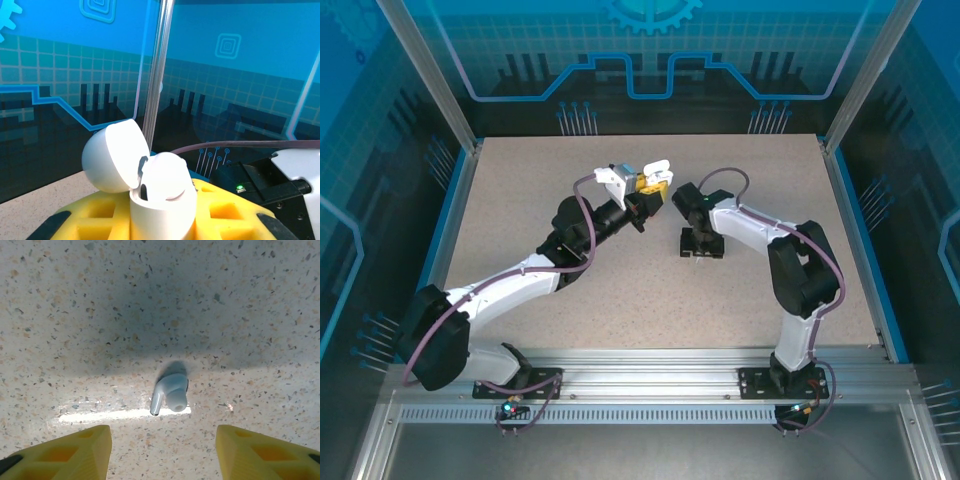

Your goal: Insert the wireless bluetooth earbuds into the charging case

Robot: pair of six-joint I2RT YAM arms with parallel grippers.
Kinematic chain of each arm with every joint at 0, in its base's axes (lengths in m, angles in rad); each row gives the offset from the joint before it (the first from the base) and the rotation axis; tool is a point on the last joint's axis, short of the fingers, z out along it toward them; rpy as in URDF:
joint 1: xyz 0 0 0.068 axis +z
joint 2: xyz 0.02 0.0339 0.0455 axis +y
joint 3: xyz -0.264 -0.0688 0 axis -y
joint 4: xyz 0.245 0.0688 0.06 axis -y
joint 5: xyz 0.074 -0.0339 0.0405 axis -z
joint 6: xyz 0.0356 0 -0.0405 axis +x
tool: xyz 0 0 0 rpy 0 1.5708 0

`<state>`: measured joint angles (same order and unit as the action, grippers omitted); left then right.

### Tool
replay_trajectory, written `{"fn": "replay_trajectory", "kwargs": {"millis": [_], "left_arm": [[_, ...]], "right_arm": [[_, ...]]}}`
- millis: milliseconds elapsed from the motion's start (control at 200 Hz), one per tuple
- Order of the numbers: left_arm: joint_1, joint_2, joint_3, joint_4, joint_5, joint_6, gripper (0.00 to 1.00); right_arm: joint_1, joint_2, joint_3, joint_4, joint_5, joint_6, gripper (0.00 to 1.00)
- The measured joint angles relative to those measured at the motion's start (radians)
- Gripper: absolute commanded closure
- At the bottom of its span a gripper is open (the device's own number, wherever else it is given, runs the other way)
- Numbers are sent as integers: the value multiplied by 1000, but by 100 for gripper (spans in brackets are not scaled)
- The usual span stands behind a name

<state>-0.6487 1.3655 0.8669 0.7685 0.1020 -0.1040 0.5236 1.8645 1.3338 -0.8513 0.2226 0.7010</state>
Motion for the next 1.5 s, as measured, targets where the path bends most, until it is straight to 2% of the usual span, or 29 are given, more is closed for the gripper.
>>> {"fn": "replay_trajectory", "kwargs": {"millis": [505, 745, 960, 1156, 1341, 1501], "left_arm": [[0, -2, 0, 0, 0, -3, 100], [0, -2, 0, 0, 0, -3, 100], [0, -2, 0, 0, 0, -3, 100], [0, -2, 0, 0, 0, -3, 100], [0, -2, 0, 1, 0, -3, 100], [0, -2, 0, 9, 0, -3, 100]], "right_arm": [[-71, -10, -138, 76, 39, 26, 44], [-139, -150, -265, 119, 14, 25, 43], [-143, -222, -250, 135, -23, 39, 43], [-130, -144, -161, 120, -49, 158, 43], [-106, -84, -153, 115, -74, 340, 41], [-103, -39, -121, 99, -74, 431, 42]]}}
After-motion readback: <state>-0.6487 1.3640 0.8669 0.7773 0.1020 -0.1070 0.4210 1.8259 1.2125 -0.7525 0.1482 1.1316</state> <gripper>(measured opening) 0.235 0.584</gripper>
